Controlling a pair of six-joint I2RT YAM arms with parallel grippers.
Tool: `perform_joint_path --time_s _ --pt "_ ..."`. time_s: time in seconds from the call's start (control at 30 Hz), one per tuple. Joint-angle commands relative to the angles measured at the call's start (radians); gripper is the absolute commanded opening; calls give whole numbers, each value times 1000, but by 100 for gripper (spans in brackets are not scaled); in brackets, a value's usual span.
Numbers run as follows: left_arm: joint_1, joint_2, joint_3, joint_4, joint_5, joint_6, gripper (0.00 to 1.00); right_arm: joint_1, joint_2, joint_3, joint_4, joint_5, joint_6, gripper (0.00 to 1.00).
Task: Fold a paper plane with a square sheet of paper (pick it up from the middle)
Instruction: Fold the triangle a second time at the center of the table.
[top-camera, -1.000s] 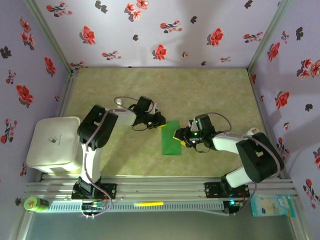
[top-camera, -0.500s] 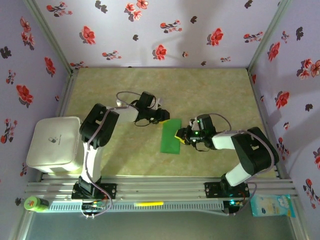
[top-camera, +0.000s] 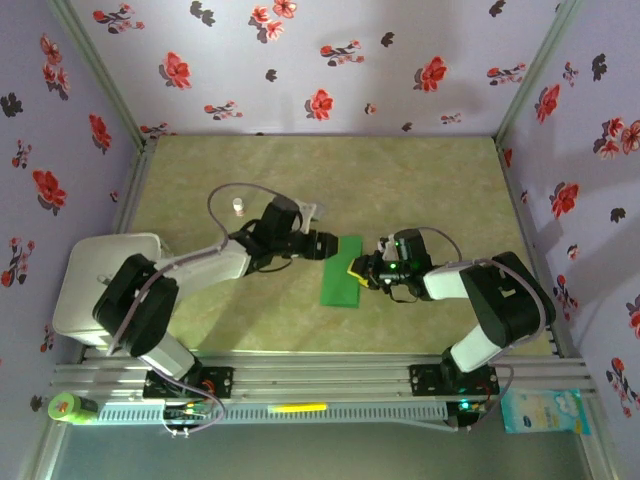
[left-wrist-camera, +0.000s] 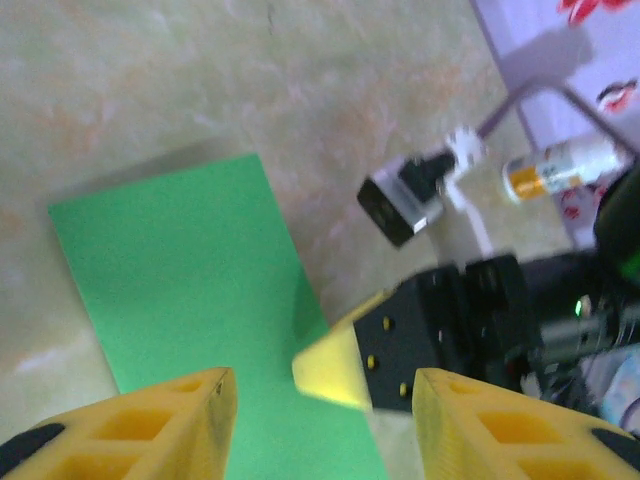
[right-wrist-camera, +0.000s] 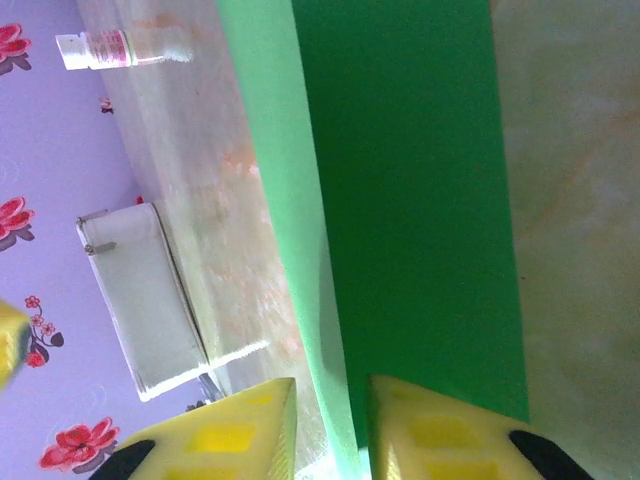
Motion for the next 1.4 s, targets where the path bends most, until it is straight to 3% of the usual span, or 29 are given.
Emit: perform_joint_path --time_s 0.0,0.2,0.6,0.83,1.1,1.37 --pt "-70 -70 -97 41 -135 121 49 -7 9 -10 13 -23 -3 23" --pt "-208 -161 -252 185 -291 265 48 -5 4 -8 1 -17 -6 23" --pt "-423 -101 -267 221 -509 530 52 -2 -3 6 -46 -3 -18 15" --pt "-503 -19 -208 168 -610 654 57 0 -8 4 -62 7 -24 8" --pt "-563 77 -159 175 -712 719 61 0 -30 6 -84 14 -27 8" --pt "-583 143 -148 219 -813 736 64 0 -53 11 -91 4 -19 21"
